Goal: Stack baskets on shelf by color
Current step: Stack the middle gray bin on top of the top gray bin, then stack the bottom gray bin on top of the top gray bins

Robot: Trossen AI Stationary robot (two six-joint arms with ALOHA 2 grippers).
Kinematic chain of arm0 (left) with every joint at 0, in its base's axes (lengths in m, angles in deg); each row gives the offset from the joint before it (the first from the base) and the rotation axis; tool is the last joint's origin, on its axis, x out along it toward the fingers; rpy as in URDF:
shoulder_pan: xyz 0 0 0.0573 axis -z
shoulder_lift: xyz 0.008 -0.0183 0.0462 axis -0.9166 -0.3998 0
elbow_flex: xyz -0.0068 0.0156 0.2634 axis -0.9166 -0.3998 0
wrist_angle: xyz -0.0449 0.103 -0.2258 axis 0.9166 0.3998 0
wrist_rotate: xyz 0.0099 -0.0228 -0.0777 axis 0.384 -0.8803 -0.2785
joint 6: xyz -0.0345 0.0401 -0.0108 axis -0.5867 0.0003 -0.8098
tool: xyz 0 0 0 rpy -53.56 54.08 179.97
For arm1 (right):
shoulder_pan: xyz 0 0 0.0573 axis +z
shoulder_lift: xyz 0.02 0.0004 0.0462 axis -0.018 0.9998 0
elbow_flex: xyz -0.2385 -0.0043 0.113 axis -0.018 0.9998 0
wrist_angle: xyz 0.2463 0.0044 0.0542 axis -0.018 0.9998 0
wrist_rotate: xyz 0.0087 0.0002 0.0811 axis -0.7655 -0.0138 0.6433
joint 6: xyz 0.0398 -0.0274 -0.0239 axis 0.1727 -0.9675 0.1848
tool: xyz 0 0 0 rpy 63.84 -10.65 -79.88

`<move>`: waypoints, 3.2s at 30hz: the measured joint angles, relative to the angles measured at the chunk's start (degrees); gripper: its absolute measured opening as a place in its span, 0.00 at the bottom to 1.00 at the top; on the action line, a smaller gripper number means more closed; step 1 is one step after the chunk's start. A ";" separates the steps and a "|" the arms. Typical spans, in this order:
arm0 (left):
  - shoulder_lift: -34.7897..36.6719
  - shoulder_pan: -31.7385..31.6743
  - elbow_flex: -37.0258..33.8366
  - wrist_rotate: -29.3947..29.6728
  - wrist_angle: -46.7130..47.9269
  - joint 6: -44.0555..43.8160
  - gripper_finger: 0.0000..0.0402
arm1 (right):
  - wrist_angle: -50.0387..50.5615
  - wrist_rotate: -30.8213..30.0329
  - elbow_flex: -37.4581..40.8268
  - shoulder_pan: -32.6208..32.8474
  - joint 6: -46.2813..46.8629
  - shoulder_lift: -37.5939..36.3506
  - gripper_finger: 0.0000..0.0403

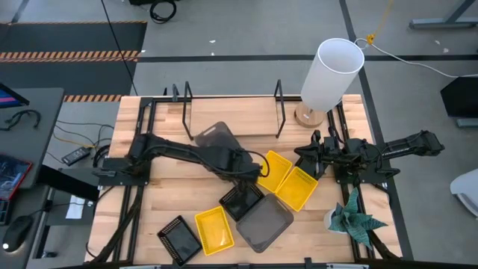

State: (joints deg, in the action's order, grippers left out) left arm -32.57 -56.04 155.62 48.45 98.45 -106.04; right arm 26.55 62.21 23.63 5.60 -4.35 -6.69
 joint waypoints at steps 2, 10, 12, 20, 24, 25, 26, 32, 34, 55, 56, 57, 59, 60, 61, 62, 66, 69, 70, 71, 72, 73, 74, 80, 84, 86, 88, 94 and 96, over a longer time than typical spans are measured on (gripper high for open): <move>-0.86 0.00 0.00 -0.72 -0.04 0.03 0.03 | -0.01 0.01 0.00 0.00 0.00 -0.02 0.07; -1.55 0.00 -0.04 -0.82 0.15 0.14 0.03 | 0.00 0.00 -0.01 -0.01 0.00 0.00 0.07; -1.55 0.00 -0.04 -0.82 0.15 0.14 0.03 | 0.00 0.00 0.00 -0.01 -0.01 -0.02 0.07; -1.55 0.00 -0.04 -0.83 0.21 1.85 0.03 | 0.00 0.01 0.00 -0.01 -0.01 -0.01 0.07; -1.55 0.00 -0.04 -0.94 0.57 1.57 0.08 | 0.00 0.00 0.01 0.00 -0.01 -0.02 0.07; -1.55 0.00 -0.04 -1.00 0.74 1.47 0.10 | 0.00 0.00 -0.01 0.00 -0.01 -0.02 0.07; -1.55 -0.09 -0.04 -1.03 0.87 1.47 0.12 | 0.00 0.00 0.01 0.00 0.01 -0.02 0.07; -1.55 -0.91 -0.04 -1.87 0.85 2.76 0.24 | 0.00 0.00 -0.01 0.00 -0.01 -0.02 0.07; -1.55 -0.98 0.14 -3.72 0.91 4.87 0.27 | 0.00 0.02 -0.01 0.00 -0.01 -0.02 0.07; -1.49 14.39 6.03 -13.75 -24.51 30.10 0.30 | -0.01 0.00 -0.01 -0.01 0.00 -0.01 0.07; -1.49 15.13 6.03 -13.86 -26.22 30.14 0.30 | 0.00 0.00 0.00 0.00 0.00 -0.02 0.07; -1.66 15.84 6.05 -13.87 -27.61 30.24 0.30 | 0.00 0.00 0.01 0.00 0.00 -0.02 0.07; -2.39 17.20 6.12 -13.88 -30.01 31.25 0.30 | 0.00 0.00 0.01 -0.01 -0.01 -0.01 0.07; -3.12 17.84 6.12 -13.86 -30.23 31.79 0.30 | 0.00 0.02 -0.01 0.00 -0.01 0.00 0.07; -3.90 18.52 6.12 -13.86 -30.62 32.65 0.30 | 0.00 0.00 -0.01 0.00 0.01 -0.02 0.07; -4.78 19.14 6.10 -13.85 -30.51 33.29 0.30 | 0.00 0.01 -0.01 0.00 0.00 0.00 0.07; -8.17 20.84 6.03 -13.86 -29.05 35.57 0.30 | -0.02 0.00 -0.01 0.00 0.01 -0.02 0.07; -9.88 21.66 6.03 -12.97 -28.45 37.19 0.30 | 0.00 0.00 0.00 0.00 0.00 -0.01 0.07; -10.12 21.81 6.01 -12.41 -28.04 37.83 0.31 | 0.00 0.00 -0.01 0.00 -0.01 0.00 0.07; -10.56 22.05 5.99 -11.86 -27.83 38.71 0.31 | 0.00 0.00 -0.01 -0.02 -0.01 -0.02 0.07; -10.79 22.20 6.01 -11.58 -28.41 39.07 0.33 | 0.00 0.00 0.01 -0.02 0.01 -0.02 0.07; -10.89 22.29 6.01 -11.26 -28.20 39.57 0.34 | 0.02 0.02 -0.01 0.00 0.01 0.00 0.07; -10.98 22.38 6.01 -11.03 -27.83 40.05 0.36 | -0.06 0.01 0.00 0.00 0.00 -0.02 0.07; -12.61 22.01 5.99 -10.77 -27.29 40.16 0.42 | 0.02 0.00 0.01 0.00 0.01 0.11 0.07; -12.57 21.53 6.01 -10.65 -27.10 40.26 0.40 | -0.07 0.01 0.00 0.00 0.01 0.09 0.07; -12.57 21.32 6.01 -10.66 -26.82 40.29 0.38 | -0.03 0.00 0.00 0.00 0.01 0.10 0.07; -12.57 21.27 6.01 -10.58 -26.57 40.36 0.35 | -0.03 0.00 0.00 0.00 0.00 0.09 0.07; -14.93 21.27 6.01 -11.36 -25.06 40.97 0.28 | 0.00 0.00 0.00 0.00 0.01 0.09 0.07; -15.38 21.33 5.97 -11.53 -23.89 41.56 0.26 | -0.18 0.00 0.00 -0.01 0.00 0.11 0.07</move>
State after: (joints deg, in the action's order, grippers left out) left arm -47.95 -34.71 161.59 36.91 74.56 -64.48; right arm 26.37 62.21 23.63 5.59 -4.35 -6.58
